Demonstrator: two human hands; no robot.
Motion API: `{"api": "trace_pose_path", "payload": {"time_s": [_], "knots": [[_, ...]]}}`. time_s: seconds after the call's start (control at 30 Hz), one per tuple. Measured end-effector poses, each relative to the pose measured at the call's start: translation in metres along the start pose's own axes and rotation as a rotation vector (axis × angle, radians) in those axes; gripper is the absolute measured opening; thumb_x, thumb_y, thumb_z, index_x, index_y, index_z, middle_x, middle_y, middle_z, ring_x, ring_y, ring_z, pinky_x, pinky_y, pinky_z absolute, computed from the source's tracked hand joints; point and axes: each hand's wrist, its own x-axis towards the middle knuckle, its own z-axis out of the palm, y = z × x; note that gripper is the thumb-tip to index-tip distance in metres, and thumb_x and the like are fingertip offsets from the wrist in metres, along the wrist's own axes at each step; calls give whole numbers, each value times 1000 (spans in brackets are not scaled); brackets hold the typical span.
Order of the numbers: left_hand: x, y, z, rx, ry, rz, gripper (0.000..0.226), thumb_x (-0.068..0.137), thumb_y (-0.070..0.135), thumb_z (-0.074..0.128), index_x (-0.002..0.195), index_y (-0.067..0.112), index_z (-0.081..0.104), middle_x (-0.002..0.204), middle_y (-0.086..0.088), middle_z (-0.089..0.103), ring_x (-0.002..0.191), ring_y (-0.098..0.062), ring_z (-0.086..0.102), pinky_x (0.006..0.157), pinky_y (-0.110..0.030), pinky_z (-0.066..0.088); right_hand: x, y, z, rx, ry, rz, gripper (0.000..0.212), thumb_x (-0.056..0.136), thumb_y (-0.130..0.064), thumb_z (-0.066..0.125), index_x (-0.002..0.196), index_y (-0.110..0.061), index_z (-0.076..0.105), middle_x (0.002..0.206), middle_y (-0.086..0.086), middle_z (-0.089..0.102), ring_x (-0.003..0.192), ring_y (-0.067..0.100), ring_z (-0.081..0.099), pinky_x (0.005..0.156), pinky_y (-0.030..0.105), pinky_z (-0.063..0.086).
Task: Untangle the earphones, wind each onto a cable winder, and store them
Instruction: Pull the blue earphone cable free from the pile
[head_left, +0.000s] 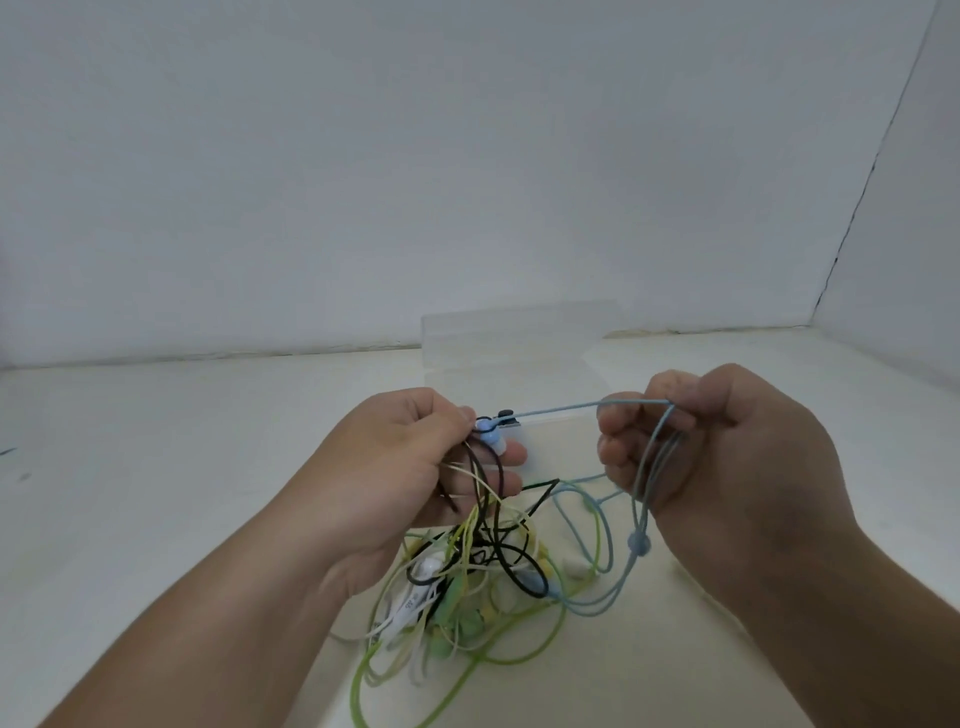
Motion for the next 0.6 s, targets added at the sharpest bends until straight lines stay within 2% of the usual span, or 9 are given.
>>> {"api": "trace_pose_path", "payload": {"time_s": [0.1,0.2,0.3,0.37,0.47,0.6], "knots": [[2,0,-1,-65,40,12,19,102,14,50,84,10,54,85,-12,77,71,-22,75,48,-21,45,-1,-1,1,-26,1,0,15,63,-12,44,49,-13,39,64,20,57,49,26,52,57,34,41],[5,1,-5,-200,95,19,17,97,10,57,81,4,59,81,-17,75,74,-22,75,42,-18,47,2,0,-1,-124,99,23,36,78,-6,43,44,-14,45,60,17,58,47,26,53,56,35,44],[9,1,-7,-335,116,29,10,91,4,62,89,-6,63,82,-22,74,74,-22,75,49,-19,55,5,5,-4,-294,227,59,27,84,-7,47,57,-10,48,57,12,62,48,25,57,59,35,45],[10,1,-7,-369,133,45,10,88,2,64,87,-9,65,82,-23,74,69,-19,74,53,-20,57,7,6,-5,-402,269,56,24,85,-7,49,62,-7,53,57,9,64,50,24,61,59,34,46],[10,1,-7,-349,153,66,10,88,2,65,82,-6,66,80,-22,73,58,-16,71,48,-17,54,7,7,-7,-600,275,51,21,83,-5,50,65,-1,61,55,5,65,55,22,63,58,34,46],[11,1,-6,-318,158,55,11,91,5,63,84,-3,65,80,-22,74,56,-16,68,45,-17,52,6,13,-6,-808,225,72,25,81,-8,51,59,-3,62,54,8,64,62,27,58,60,36,43]]}}
